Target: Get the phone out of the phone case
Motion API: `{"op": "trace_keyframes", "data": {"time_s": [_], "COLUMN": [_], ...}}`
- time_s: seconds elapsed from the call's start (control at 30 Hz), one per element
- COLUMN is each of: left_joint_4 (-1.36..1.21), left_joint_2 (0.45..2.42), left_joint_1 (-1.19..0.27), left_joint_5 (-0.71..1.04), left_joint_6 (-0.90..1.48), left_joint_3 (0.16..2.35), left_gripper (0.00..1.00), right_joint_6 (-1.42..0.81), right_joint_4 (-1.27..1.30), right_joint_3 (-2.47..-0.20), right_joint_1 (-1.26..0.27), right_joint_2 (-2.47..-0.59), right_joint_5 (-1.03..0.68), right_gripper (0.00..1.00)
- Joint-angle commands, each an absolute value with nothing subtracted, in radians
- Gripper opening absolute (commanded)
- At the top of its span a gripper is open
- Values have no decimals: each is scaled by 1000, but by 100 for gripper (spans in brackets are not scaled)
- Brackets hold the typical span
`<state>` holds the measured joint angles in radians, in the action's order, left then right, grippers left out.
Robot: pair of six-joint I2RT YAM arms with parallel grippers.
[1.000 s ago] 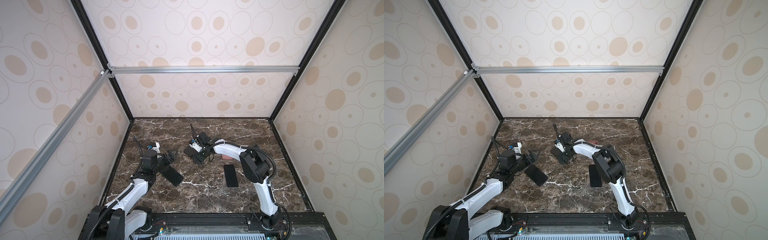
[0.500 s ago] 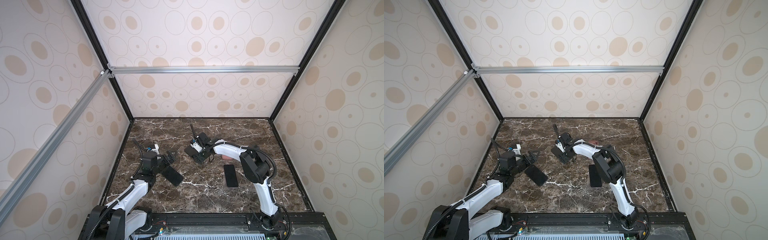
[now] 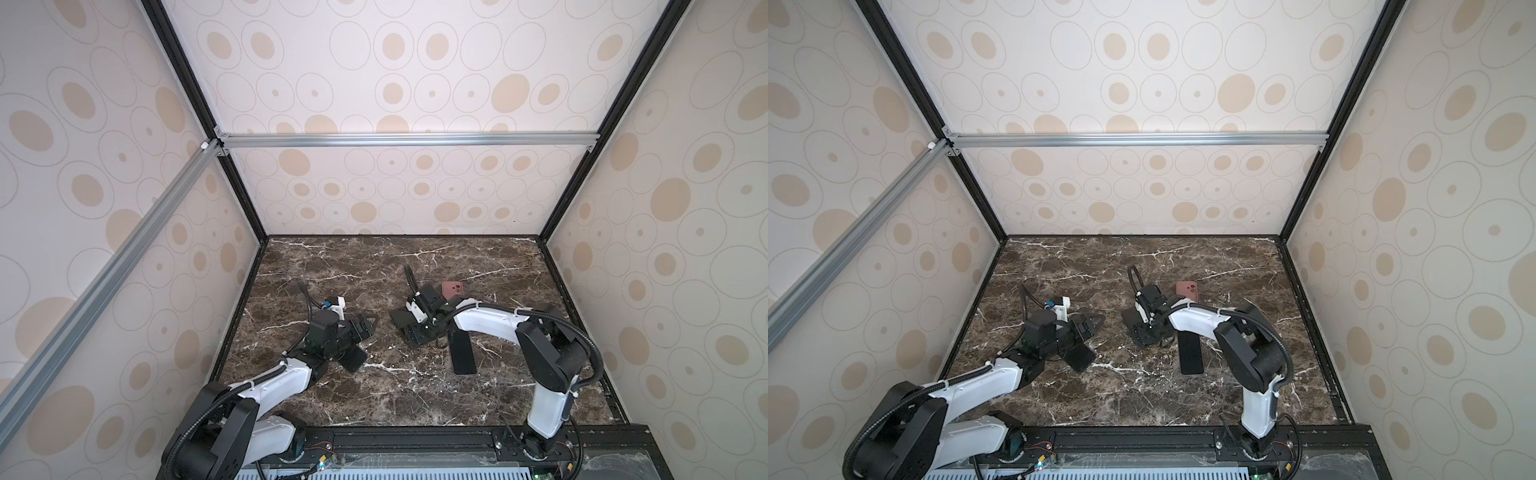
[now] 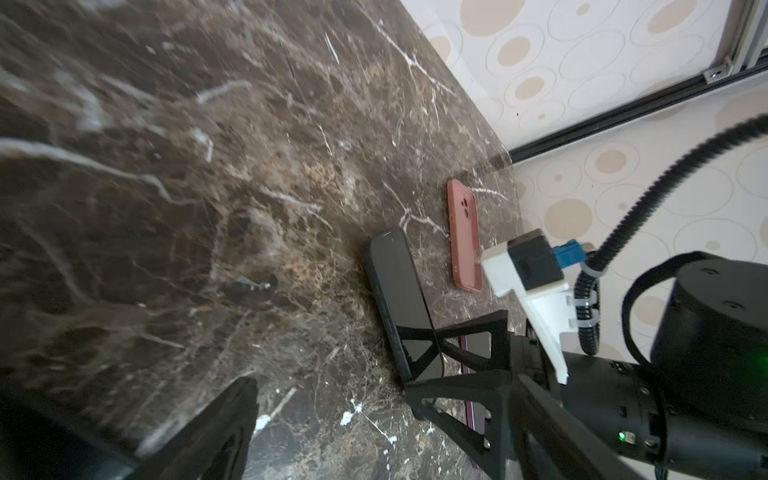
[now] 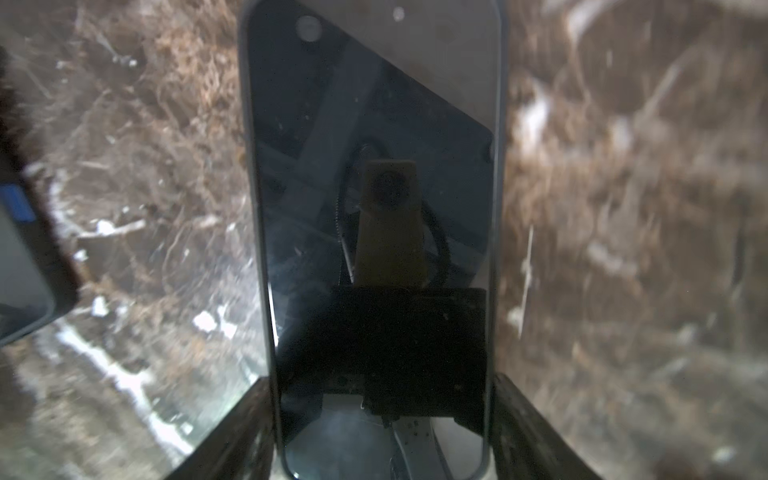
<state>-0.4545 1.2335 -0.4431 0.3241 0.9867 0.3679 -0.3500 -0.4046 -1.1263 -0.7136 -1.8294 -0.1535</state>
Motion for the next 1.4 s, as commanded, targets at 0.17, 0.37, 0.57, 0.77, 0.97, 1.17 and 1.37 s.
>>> {"op": "trace_keyframes", "data": {"time_s": [0.17, 0.37, 0.57, 0.77, 0.97, 1.17, 1.37], "left_joint_4": [-599, -611, -678, -703, -716, -748, -756], "left_joint_2": [1346, 1453, 1563, 1642, 1701, 1742, 1755], "left_joint_1": [-553, -605, -635, -643, -648, -659, -667], "left_joint_5": [287, 287, 304, 301, 315, 327, 328], "left_joint_6": [1101, 1117, 1144, 1160, 1167, 1186, 1192], "left_joint_3": [401, 458, 505, 549, 578, 581, 583], "left_gripper": [88, 73, 71, 57, 47, 37, 25], "right_joint_6": [-689, -761, -774, -770, -767, -767, -773], "right_joint_4": [-157, -49, -15, -15, -15, -15, -5], "right_joint_3": [-876, -792, -767, -764, -762, -761, -765], "right_joint_1": [-723, -723, -723, -724, -725, -724, -726], "right_joint_2": [-1735, -1711, -1714, -1713, -1717, -1721, -1728], "right_joint_5": [-322, -327, -345, -344, -342, -340, -340], "right_gripper": [59, 59, 59, 59, 59, 59, 60]}}
